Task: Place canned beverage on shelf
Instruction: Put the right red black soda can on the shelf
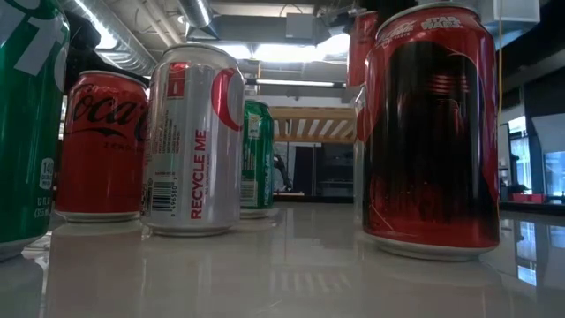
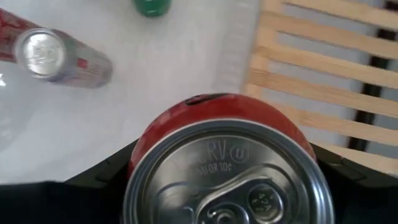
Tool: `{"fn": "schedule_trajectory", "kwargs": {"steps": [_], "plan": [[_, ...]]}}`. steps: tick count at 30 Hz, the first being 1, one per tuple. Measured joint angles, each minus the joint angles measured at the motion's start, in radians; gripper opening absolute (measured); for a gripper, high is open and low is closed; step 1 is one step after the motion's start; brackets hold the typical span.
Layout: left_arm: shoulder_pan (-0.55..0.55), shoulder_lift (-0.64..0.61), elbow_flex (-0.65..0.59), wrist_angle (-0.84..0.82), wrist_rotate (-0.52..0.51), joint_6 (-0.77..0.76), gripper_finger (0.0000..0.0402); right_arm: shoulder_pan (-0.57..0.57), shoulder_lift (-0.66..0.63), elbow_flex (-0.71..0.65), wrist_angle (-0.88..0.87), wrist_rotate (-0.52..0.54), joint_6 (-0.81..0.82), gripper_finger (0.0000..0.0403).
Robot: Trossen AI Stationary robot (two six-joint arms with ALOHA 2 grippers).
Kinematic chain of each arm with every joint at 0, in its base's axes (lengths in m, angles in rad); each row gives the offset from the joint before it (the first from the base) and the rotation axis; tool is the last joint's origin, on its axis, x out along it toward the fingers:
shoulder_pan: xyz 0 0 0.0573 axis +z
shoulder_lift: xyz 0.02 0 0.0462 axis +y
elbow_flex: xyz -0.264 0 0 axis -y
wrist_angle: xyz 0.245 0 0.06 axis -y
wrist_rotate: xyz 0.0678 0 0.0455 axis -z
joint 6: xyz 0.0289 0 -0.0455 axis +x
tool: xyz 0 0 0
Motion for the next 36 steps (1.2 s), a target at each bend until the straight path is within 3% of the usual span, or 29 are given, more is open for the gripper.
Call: {"fn": "schedule_trajectory", "kwargs": {"steps": [20,25,36], "plan": [[0.000,0.000,0.000,0.000,0.000,0.000,0.0000,-0.265,0.025,0.058,0.044,-0.015,-0.075,0.0307],[0.000,0.000,0.000,0.000,0.000,0.000,0.0000,-0.273,0.026,0.058,0.092,-0.068,-0.098,0.0307],[0.000,0.000,0.000,0.000,0.000,0.000,0.0000,-0.273,0.092,0.058,0.100,-0.076,-0.120,0.0307]]}}
